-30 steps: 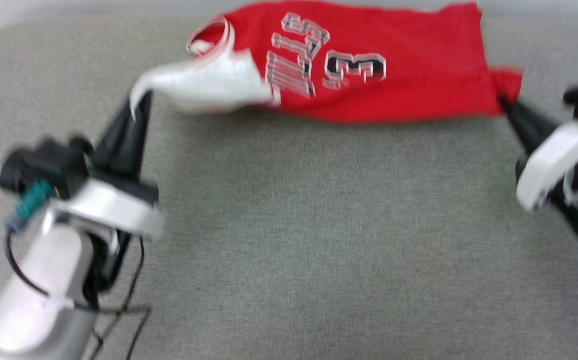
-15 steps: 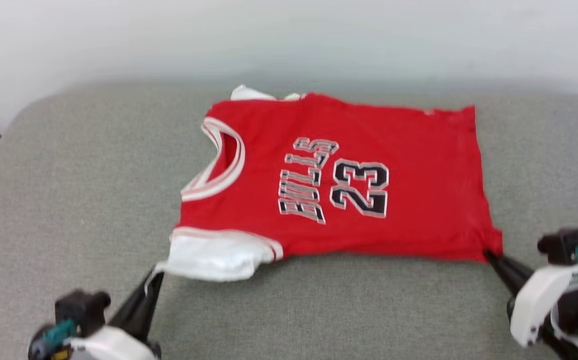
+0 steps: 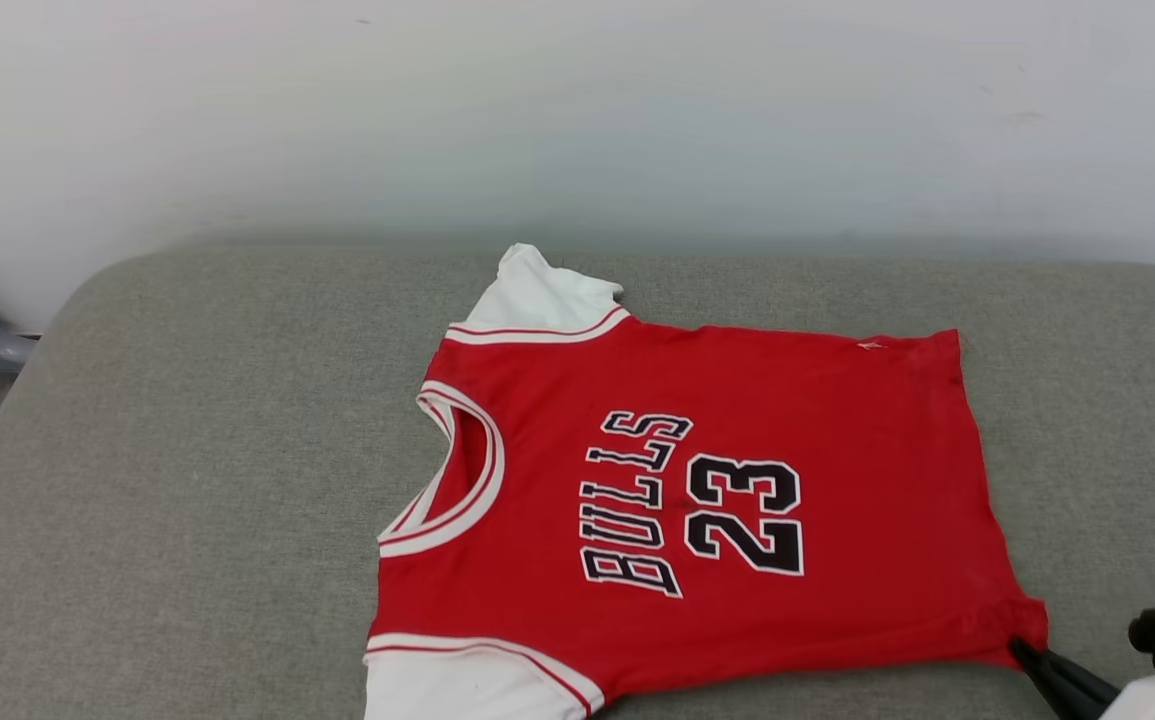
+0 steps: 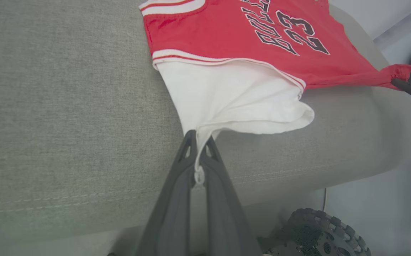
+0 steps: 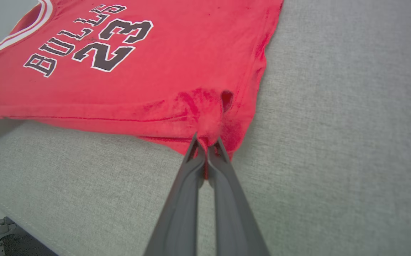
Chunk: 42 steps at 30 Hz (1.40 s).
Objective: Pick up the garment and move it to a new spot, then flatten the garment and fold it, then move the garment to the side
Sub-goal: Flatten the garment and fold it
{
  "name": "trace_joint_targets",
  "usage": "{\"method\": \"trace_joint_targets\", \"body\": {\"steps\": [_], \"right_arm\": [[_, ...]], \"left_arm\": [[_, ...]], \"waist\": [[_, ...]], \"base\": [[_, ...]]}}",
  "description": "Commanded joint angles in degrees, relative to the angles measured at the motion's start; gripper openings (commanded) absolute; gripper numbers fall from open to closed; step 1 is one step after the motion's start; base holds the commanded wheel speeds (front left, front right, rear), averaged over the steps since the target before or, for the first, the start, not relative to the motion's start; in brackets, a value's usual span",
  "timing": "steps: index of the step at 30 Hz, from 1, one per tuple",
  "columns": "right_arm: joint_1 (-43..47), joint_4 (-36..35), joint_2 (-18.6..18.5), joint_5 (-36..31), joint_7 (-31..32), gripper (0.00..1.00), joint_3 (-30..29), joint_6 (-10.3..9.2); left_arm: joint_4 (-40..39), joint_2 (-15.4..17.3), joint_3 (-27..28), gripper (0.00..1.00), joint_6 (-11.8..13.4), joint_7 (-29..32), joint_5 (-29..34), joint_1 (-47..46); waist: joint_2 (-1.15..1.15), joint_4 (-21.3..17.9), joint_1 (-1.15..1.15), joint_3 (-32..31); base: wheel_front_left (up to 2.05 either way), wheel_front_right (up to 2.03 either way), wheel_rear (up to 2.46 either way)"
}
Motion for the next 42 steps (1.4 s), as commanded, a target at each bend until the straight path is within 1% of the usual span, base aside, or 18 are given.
{"method": "trace_joint_targets", "body": {"steps": [1,5,7,10,13,20,23,31,36,42], "right_arm": [[1.5,-0.5,-0.6,0.4,0.3,0.00,-0.7,-0.09],[4.4,-2.4,-0.8,-0.3,1.4,0.00,-3.2,-0.09],[5.0,-3.2,-0.3,-1.5,1.8,0.00,-4.2,-0.09],[5.1,-4.3,1.2,-2.8,2.5,0.00,-5.7,-0.08],[4.8,-5.4,2.2,-3.7,3.3,0.00,-7.0,-0.08],[3.2,-7.5,3.3,-5.5,4.5,0.00,-10.4,-0.09],[1.9,-8.3,3.7,-5.8,5.2,0.00,-10.9,-0.08],[-2.7,-9.0,4.4,-5.9,6.4,0.00,-10.9,-0.09],[-5.7,-8.4,4.2,-5.9,6.7,0.00,-10.1,-0.08],[-9.3,-7.0,4.6,-6.3,7.2,0.00,-8.4,-0.08]], "left_arm": [[-0.9,0.7,0.1,0.00,0.3,0.5,-0.3,0.6],[-2.7,1.8,0.5,0.00,1.3,0.8,0.6,0.9],[-3.1,1.1,0.1,0.00,0.4,0.5,0.5,-0.1],[-2.4,1.5,-0.6,0.00,-0.3,0.2,2.6,-2.7],[-1.9,1.2,-0.7,0.00,-1.2,-0.8,4.5,-6.0],[0.7,1.8,-0.7,0.00,-3.6,-1.2,7.5,-14.4],[2.9,1.7,-0.2,0.00,-5.1,-1.1,7.6,-18.7],[10.2,1.3,-1.4,0.00,-9.0,-0.2,9.7,-32.2],[15.6,1.0,-2.9,0.00,-10.4,-0.5,10.9,-39.7],[23.6,0.1,-5.4,0.00,-11.1,-1.0,10.7,-46.5]], "waist": [[0.00,0.0,0.01,0.0],[0.00,0.1,0.01,0.2],[0.00,0.0,0.01,0.3],[0.00,-0.3,0.01,0.5],[0.00,-0.6,0.01,0.6],[0.00,-1.9,0.01,2.0],[0.00,-2.6,0.01,3.4],[0.00,-4.2,0.01,9.0],[0.00,-5.1,0.01,12.6],[0.00,-5.8,0.01,15.8]], "base": [[0.00,0.00,0.00],[0.00,0.00,0.00],[0.00,0.00,0.00],[0.00,0.00,0.00],[0.00,0.00,0.00],[0.00,0.00,0.00],[0.00,0.00,0.00],[0.00,0.00,0.00],[0.00,0.00,0.00],[0.00,0.00,0.00]]}}
